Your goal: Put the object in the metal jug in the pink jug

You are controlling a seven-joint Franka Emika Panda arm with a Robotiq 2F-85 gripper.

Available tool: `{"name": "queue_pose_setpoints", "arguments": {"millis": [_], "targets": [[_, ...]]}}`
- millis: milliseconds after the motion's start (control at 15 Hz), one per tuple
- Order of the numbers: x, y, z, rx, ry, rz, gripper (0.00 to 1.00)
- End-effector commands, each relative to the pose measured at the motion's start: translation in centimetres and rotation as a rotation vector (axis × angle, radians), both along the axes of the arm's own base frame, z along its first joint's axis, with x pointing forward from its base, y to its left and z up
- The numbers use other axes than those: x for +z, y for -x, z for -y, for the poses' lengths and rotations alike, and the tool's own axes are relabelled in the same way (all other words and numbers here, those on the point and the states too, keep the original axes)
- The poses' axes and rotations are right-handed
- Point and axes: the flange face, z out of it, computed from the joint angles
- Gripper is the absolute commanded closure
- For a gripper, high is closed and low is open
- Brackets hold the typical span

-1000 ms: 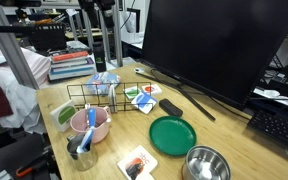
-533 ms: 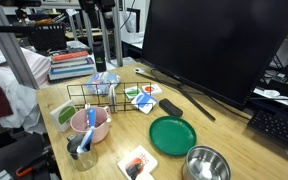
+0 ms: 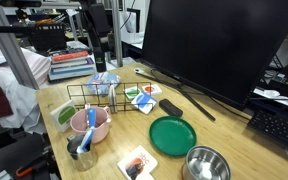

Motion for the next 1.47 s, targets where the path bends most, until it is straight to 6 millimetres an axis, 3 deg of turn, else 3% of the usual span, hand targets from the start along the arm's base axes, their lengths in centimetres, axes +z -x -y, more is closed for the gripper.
{"name": "queue_pose_setpoints", "arguments": {"millis": [0, 667, 800, 1200, 1400], "targets": [[-3.0, 1.5, 0.8, -0.048, -0.005, -0.032, 0.0], [-14.0, 4.5, 5.8, -0.176, 0.047, -0.244, 0.0], [-15.1, 4.5, 6.0, -0.196, 0.038, -0.243, 0.0], [-15.2, 4.6, 5.7, -0.187, 0.034, -0.259, 0.0], [-16.9, 4.5, 5.8, -0.218, -0.001, -0.287, 0.0]]}}
